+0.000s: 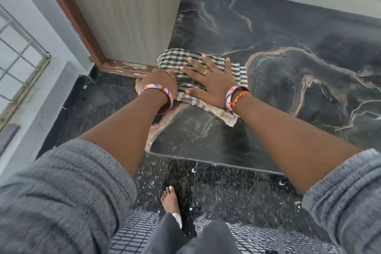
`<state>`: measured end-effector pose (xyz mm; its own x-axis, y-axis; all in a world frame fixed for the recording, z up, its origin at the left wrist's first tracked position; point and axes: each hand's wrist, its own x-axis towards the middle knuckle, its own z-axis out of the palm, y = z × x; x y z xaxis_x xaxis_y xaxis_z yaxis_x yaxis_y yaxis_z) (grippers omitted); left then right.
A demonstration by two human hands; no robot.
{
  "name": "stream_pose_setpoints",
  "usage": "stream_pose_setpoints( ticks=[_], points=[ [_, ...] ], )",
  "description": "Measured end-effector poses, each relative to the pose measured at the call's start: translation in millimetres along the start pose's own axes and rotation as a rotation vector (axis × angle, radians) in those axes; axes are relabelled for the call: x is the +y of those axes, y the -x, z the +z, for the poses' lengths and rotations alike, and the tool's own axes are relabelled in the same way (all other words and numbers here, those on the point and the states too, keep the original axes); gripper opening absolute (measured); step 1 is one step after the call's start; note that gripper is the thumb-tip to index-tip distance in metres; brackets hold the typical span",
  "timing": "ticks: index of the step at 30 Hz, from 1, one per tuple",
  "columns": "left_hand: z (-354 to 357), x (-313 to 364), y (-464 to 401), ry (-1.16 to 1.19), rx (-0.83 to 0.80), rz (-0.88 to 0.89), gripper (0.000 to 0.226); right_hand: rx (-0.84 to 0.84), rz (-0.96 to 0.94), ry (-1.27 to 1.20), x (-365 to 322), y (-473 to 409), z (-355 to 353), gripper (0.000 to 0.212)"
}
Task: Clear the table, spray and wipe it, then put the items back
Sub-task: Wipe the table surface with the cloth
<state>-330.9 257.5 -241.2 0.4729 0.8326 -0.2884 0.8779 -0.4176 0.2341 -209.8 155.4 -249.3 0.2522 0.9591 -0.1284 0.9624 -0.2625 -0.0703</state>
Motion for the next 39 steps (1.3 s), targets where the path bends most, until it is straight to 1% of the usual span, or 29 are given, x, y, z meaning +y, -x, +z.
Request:
stream_pose_setpoints(
  ticks=[12,21,25,29,31,34,39],
  points=[
    [18.2,-38.4,84.9,0.010,0.009,-0.085,0.059,-0.028,-0.067,0.001,-51.8,71.4,12.1,0.063],
    [26.3,-48.2,124.1,0.024,0.076,-0.136,0.056,-0.035,-0.100,0.006,-69.0,101.8,19.1,0.061],
    [32.1,-48.9,135.2,0.037,0.140,-0.150,0.055,-0.039,-0.120,0.004,-71.5,109.4,20.9,0.062],
    [42.4,-51.0,148.0,0.006,0.203,-0.093,0.061,-0.024,-0.158,0.034,-70.4,118.5,23.1,0.064],
    [48.0,-52.6,152.6,-0.017,0.265,-0.029,0.065,-0.013,-0.179,0.073,-68.8,123.4,24.6,0.064],
    [57.3,-55.2,162.2,-0.069,0.371,0.088,0.066,0.004,-0.206,0.131,-65.6,131.6,25.8,0.063],
    [72.5,-56.1,179.9,-0.195,0.392,0.212,0.062,0.036,-0.251,0.162,-56.8,150.2,28.8,0.064]
  ],
)
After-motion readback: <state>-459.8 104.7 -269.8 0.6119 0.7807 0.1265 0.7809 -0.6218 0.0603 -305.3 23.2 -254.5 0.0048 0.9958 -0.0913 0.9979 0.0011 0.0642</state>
